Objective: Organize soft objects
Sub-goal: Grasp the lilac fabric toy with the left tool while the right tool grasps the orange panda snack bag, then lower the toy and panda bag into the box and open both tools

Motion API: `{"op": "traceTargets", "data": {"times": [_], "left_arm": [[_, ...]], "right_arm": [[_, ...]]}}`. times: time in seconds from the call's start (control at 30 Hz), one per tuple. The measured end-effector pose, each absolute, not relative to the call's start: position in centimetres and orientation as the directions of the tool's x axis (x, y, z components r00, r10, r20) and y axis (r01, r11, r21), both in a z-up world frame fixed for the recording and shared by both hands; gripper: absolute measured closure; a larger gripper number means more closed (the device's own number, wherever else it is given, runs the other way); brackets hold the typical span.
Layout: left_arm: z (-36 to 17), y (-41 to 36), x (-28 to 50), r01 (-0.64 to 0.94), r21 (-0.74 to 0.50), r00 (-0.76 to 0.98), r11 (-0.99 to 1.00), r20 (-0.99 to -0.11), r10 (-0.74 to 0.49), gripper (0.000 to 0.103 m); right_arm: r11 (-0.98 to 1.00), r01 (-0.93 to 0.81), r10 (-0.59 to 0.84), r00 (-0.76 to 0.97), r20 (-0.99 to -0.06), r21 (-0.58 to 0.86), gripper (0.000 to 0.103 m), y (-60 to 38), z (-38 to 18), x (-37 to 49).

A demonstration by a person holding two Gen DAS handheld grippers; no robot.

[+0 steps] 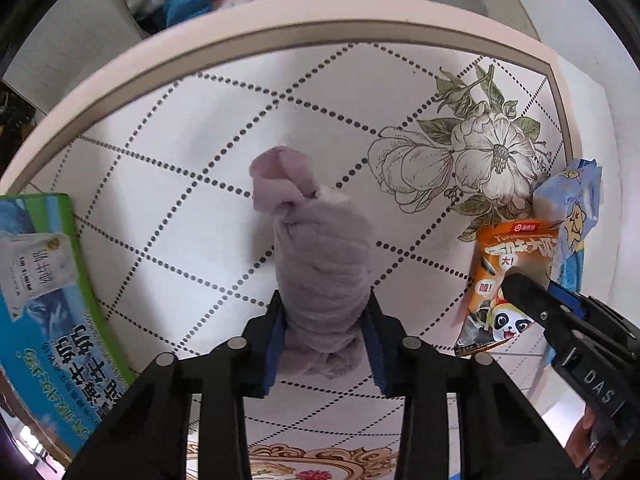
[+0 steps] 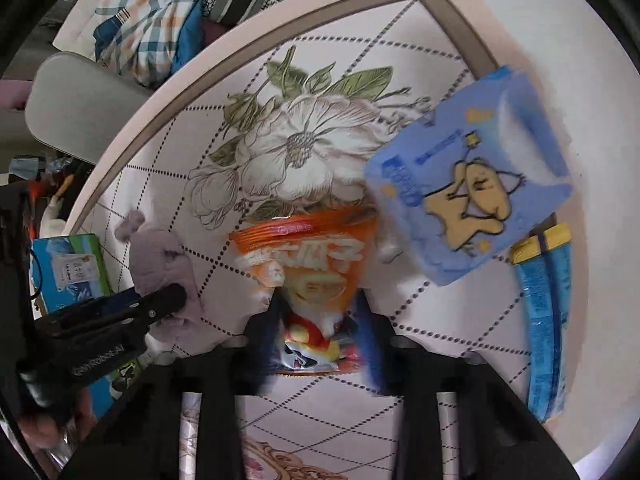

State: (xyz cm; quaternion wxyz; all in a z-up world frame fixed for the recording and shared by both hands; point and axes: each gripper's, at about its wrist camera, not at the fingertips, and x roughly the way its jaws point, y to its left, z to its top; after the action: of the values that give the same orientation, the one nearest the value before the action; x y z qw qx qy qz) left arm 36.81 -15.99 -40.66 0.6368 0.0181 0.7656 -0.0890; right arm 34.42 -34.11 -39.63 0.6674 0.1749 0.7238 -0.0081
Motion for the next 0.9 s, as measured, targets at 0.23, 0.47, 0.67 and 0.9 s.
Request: {"op": "traceTargets", "data": {"times": [0.23,0.47,0.67,0.9], "left_arm": [[-37.8,-15.8,35.5,0.161,-0.117,-0.121,0.98,-0.988,-0.098,0.074],[-32.2,-13.2,33.4,0.152,-0.169,-0.028,0.974,-0.986,-0.167,0.074],[-25.7,-7.5,31.2,0.128,-0.227,0.058,0.965,-0.97,-0.236,0.074],[-22.0,2.8,29.2,0.081,-0.231,0.108,0.97,-0.965,-0.239,0.074]], "right_arm": [[0.955,0.235,0.191,-0.019,-0.981,0.182,0.08,-31.7,-37.9,34.2],[0.945,0.222,0.229,0.07,-0.971,0.239,0.082,-29.7,-32.5,32.4],[0.937,0.153,0.293,0.144,-0.945,0.314,0.082,-25.1,-26.3,29.5],[0.924,0.03,0.371,0.172,-0.912,0.382,0.082,-16.5,-20.8,26.9]]}}
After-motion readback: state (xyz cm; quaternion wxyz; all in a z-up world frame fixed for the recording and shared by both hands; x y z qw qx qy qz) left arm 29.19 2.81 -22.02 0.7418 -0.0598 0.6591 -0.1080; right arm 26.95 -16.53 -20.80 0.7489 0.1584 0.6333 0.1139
